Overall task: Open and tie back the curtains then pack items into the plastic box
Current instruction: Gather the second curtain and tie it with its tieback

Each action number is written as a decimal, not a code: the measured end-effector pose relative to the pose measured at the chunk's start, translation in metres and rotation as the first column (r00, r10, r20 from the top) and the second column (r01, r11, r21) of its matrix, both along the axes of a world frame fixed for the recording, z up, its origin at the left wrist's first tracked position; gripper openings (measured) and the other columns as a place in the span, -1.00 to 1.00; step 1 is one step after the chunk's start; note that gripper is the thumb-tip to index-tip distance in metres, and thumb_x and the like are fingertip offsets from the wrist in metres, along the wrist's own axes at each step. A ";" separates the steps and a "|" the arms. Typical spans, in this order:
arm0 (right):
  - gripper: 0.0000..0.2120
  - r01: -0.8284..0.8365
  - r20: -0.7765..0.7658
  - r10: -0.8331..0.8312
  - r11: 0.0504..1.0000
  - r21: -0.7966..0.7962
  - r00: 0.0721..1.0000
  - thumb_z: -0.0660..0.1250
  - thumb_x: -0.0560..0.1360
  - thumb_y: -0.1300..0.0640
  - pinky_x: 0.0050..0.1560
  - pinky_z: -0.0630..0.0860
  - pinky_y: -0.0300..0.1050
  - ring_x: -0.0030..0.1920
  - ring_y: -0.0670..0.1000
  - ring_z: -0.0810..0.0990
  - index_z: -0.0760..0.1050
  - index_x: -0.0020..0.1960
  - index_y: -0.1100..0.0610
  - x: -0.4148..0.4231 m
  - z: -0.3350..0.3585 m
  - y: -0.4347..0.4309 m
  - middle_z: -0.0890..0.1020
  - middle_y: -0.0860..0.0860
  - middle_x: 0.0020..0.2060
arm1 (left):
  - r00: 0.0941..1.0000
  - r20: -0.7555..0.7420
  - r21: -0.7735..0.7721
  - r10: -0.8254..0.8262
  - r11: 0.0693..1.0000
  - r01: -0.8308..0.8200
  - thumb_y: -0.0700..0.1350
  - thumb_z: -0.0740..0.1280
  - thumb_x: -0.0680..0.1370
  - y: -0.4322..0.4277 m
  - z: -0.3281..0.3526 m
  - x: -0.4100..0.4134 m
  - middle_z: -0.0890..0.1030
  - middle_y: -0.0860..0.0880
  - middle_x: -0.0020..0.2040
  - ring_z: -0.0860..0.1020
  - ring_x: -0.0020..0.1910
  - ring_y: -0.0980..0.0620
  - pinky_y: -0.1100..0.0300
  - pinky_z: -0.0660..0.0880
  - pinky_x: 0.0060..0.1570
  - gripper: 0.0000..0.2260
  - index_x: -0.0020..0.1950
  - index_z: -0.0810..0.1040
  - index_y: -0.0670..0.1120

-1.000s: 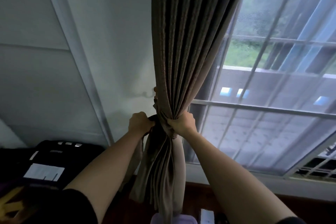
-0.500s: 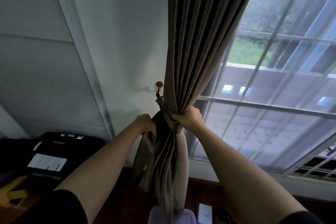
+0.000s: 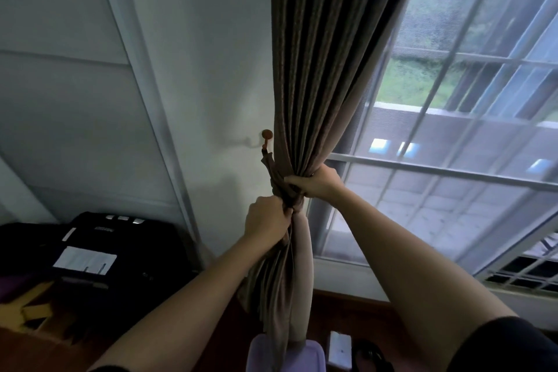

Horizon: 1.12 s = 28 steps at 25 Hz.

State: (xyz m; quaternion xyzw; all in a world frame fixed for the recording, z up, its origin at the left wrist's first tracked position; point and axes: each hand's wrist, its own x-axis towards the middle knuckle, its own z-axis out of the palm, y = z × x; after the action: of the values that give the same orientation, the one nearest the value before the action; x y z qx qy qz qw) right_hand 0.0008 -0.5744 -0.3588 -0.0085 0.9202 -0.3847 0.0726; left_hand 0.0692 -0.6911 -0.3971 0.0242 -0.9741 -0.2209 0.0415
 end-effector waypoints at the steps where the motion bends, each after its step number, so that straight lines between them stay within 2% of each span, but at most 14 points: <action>1: -0.39 0.010 0.007 -0.010 0.999 -0.037 1.000 0.44 0.25 -0.23 0.05 0.59 0.02 0.02 0.13 0.62 0.52 0.18 0.08 0.000 0.001 0.003 0.63 0.09 0.04 | 1.000 -0.027 0.037 -0.003 0.999 0.004 0.03 0.21 0.58 0.006 -0.003 0.004 0.62 -0.17 -0.03 0.58 -0.01 -0.16 0.09 0.45 -0.07 -0.70 0.01 0.57 -0.19; 4: -0.48 -0.023 0.032 0.025 0.999 -0.049 0.999 0.42 0.34 -0.17 0.00 0.62 0.00 -0.08 0.10 0.65 0.50 0.18 0.11 -0.001 0.004 0.005 0.61 0.07 -0.03 | 0.997 -0.071 0.170 0.013 0.985 0.000 0.03 0.17 0.60 0.028 -0.010 0.012 0.61 -0.15 0.06 0.56 0.06 -0.13 0.11 0.44 0.06 -0.68 0.13 0.56 -0.16; 7: -0.53 -0.096 0.089 0.105 0.991 -0.097 0.991 0.40 0.42 -0.07 -0.10 0.63 -0.12 -0.13 0.04 0.62 0.47 0.23 0.14 -0.001 0.007 0.006 0.57 0.07 0.00 | 0.987 -0.156 0.404 0.040 0.914 0.027 -0.05 0.25 0.57 0.031 -0.022 0.016 0.51 -0.17 0.13 0.47 0.08 -0.04 0.30 0.34 0.02 -0.75 0.10 0.58 -0.19; 9: -0.56 -0.104 0.106 0.118 0.987 -0.126 0.987 0.39 0.43 -0.03 -0.12 0.62 -0.16 -0.16 0.00 0.60 0.47 0.23 0.17 -0.002 0.007 0.008 0.57 0.08 -0.02 | 0.973 -0.228 0.408 0.038 0.911 0.060 -0.06 0.30 0.55 0.026 -0.032 0.014 0.44 -0.16 0.15 0.39 0.09 0.00 0.37 0.26 0.06 -0.77 0.06 0.60 -0.19; 11: -0.59 -0.107 0.120 0.125 0.984 -0.142 0.985 0.38 0.45 0.00 -0.15 0.61 -0.17 -0.20 -0.03 0.59 0.48 0.21 0.20 -0.004 0.008 0.009 0.57 0.07 -0.07 | 0.960 -0.278 0.373 -0.011 0.920 0.119 -0.01 0.29 0.54 0.025 -0.039 0.011 0.43 -0.15 0.13 0.38 0.11 -0.03 0.32 0.28 0.09 -0.74 -0.01 0.63 -0.18; 13: -0.63 -0.121 0.135 0.140 0.983 -0.140 0.981 0.37 0.46 0.04 -0.24 0.59 -0.23 -0.26 -0.06 0.58 0.50 0.18 0.22 -0.005 0.009 0.009 0.58 0.04 -0.17 | 0.952 -0.299 0.366 -0.071 0.913 0.183 0.08 0.19 0.51 0.025 -0.043 0.009 0.41 -0.10 0.11 0.35 0.10 -0.01 0.23 0.34 0.12 -0.66 -0.11 0.61 -0.14; 15: -0.65 -0.127 0.140 0.144 0.984 -0.124 0.980 0.36 0.47 0.04 -0.30 0.56 -0.27 -0.27 -0.08 0.57 0.50 0.17 0.22 -0.006 0.011 0.011 0.57 0.02 -0.21 | 0.944 -0.316 0.359 -0.095 0.909 0.212 0.05 0.13 0.48 0.023 -0.045 0.005 0.42 -0.08 0.07 0.32 0.02 0.06 0.21 0.39 0.06 -0.68 -0.14 0.56 -0.13; 17: -0.64 -0.131 0.142 0.146 0.985 -0.108 0.979 0.36 0.47 0.03 -0.35 0.52 -0.30 -0.27 -0.09 0.57 0.50 0.18 0.20 -0.009 0.010 0.014 0.58 0.06 -0.13 | 0.936 -0.351 0.418 -0.032 0.889 0.187 -0.08 0.25 0.51 0.022 -0.043 0.004 0.45 -0.05 -0.06 0.36 -0.13 0.12 0.35 0.40 -0.11 -0.88 -0.13 0.46 -0.12; 18: -0.64 -0.132 0.142 0.146 0.986 -0.105 0.979 0.37 0.46 0.03 -0.38 0.51 -0.32 -0.27 -0.09 0.57 0.50 0.18 0.20 -0.011 0.009 0.015 0.58 0.07 -0.09 | 0.935 -0.353 0.489 0.033 0.858 0.154 -0.14 0.35 0.49 0.022 -0.040 0.004 0.47 -0.02 -0.12 0.41 -0.19 0.16 0.42 0.40 -0.20 -0.87 -0.13 0.39 -0.08; 21: -0.63 -0.142 0.133 0.158 0.983 -0.118 0.978 0.38 0.44 -0.01 -0.41 0.51 -0.32 -0.27 -0.08 0.60 0.52 0.17 0.17 -0.012 0.008 0.012 0.60 0.10 -0.04 | 0.957 -0.218 0.698 0.194 0.716 0.014 -0.19 0.50 0.37 0.023 -0.038 -0.009 0.57 -0.01 -0.11 0.55 -0.17 0.10 0.55 0.40 -0.24 -0.65 -0.03 0.35 -0.09; 22: -0.62 -0.140 0.135 0.159 0.981 -0.137 0.978 0.39 0.43 -0.04 -0.39 0.54 -0.29 -0.26 -0.06 0.61 0.53 0.16 0.16 -0.013 0.008 0.011 0.61 0.10 -0.04 | 0.957 -0.180 0.730 0.229 0.683 -0.026 -0.18 0.52 0.35 0.025 -0.039 -0.013 0.58 -0.03 -0.07 0.57 -0.12 0.06 0.51 0.43 -0.19 -0.62 0.02 0.38 -0.12; 24: -0.57 -0.137 0.133 0.161 0.975 -0.174 0.978 0.40 0.40 -0.12 -0.30 0.60 -0.21 -0.20 -0.04 0.64 0.56 0.13 0.14 -0.013 0.010 0.010 0.63 0.09 -0.04 | 0.946 -0.139 0.782 0.294 0.619 -0.077 -0.16 0.54 0.31 0.032 -0.039 -0.020 0.58 -0.07 -0.03 0.59 -0.07 0.00 0.26 0.54 -0.09 -0.59 0.05 0.44 -0.12; 25: -0.53 -0.138 0.135 0.165 0.973 -0.185 0.977 0.41 0.37 -0.18 -0.23 0.63 -0.16 -0.16 -0.02 0.65 0.57 0.13 0.12 -0.012 0.011 0.010 0.64 0.08 -0.03 | 0.940 -0.114 0.805 0.323 0.584 -0.103 -0.14 0.55 0.29 0.036 -0.038 -0.023 0.58 -0.09 -0.04 0.60 -0.08 -0.01 0.18 0.56 -0.10 -0.59 0.03 0.44 -0.12; 28: -0.56 -0.144 0.167 0.191 0.955 -0.259 0.967 0.40 0.29 -0.32 -0.17 0.63 -0.15 -0.15 -0.07 0.66 0.59 0.00 -0.04 -0.009 0.015 0.012 0.68 -0.05 -0.09 | 0.922 -0.045 0.833 0.384 0.524 -0.178 -0.04 0.57 0.24 0.046 -0.032 -0.031 0.59 -0.07 -0.13 0.59 -0.20 0.03 0.31 0.49 -0.30 -0.53 0.00 0.46 -0.17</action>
State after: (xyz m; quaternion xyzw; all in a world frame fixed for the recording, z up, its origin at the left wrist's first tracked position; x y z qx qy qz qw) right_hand -0.0086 -0.5625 -0.3437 -0.0588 0.8505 -0.4865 0.1910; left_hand 0.0380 -0.6447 -0.4292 0.1731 -0.7332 -0.6353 0.1697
